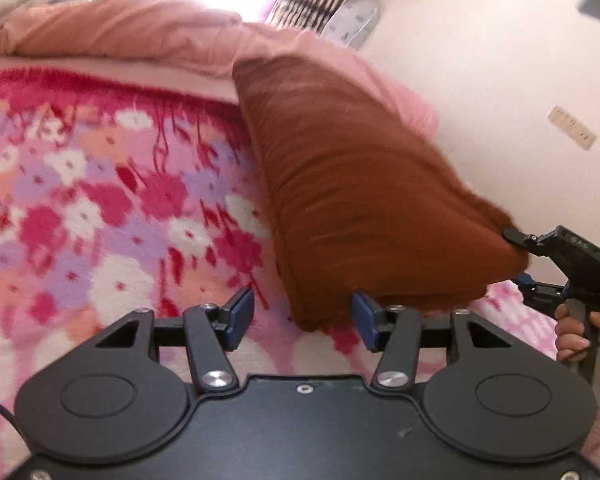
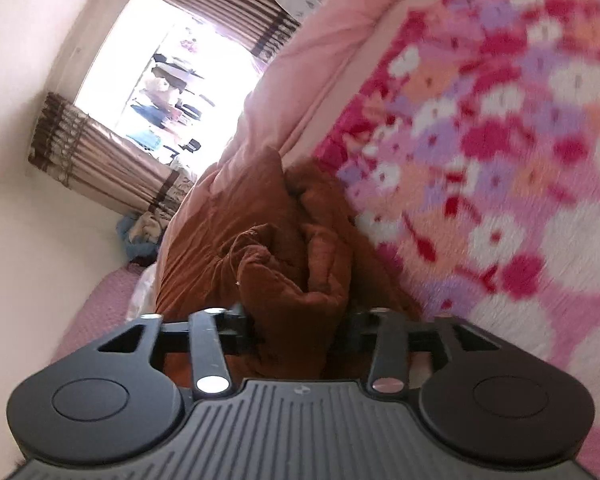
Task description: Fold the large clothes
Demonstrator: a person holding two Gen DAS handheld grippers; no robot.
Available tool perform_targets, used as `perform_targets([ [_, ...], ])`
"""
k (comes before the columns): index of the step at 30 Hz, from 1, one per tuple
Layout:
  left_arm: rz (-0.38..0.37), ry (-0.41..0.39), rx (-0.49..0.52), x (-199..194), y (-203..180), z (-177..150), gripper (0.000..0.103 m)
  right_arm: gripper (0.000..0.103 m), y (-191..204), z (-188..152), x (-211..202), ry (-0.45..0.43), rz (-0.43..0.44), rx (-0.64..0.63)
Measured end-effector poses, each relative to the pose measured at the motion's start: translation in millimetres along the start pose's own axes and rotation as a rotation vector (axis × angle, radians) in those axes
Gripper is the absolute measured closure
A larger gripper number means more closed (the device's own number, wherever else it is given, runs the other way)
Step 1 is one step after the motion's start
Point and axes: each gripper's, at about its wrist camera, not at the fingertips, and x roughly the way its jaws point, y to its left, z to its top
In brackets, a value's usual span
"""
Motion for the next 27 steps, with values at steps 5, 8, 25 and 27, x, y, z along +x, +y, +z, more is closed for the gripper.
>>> perform_targets([
  [5, -0.042, -0.127, 0.026, -27, -20, 38, 0.05, 0.044, 57, 4, -38, -0.105, -0.023, -0.268],
  [8, -0.055, -0.15, 0.035, -10, -36, 56, 0.05, 0.063, 99, -5, -36, -0.087, -0.012, -0.423],
  [25, -0.035, -0.04, 0.052, 56, -40, 56, 0.046, 0.101, 72, -24, 18, 0.046, -0.228, -0.508],
  [27, -0.04, -0.06, 0.062, 56, -38, 72, 0.046, 0.091, 85, -17, 13, 0.042, -0.212, -0.529],
])
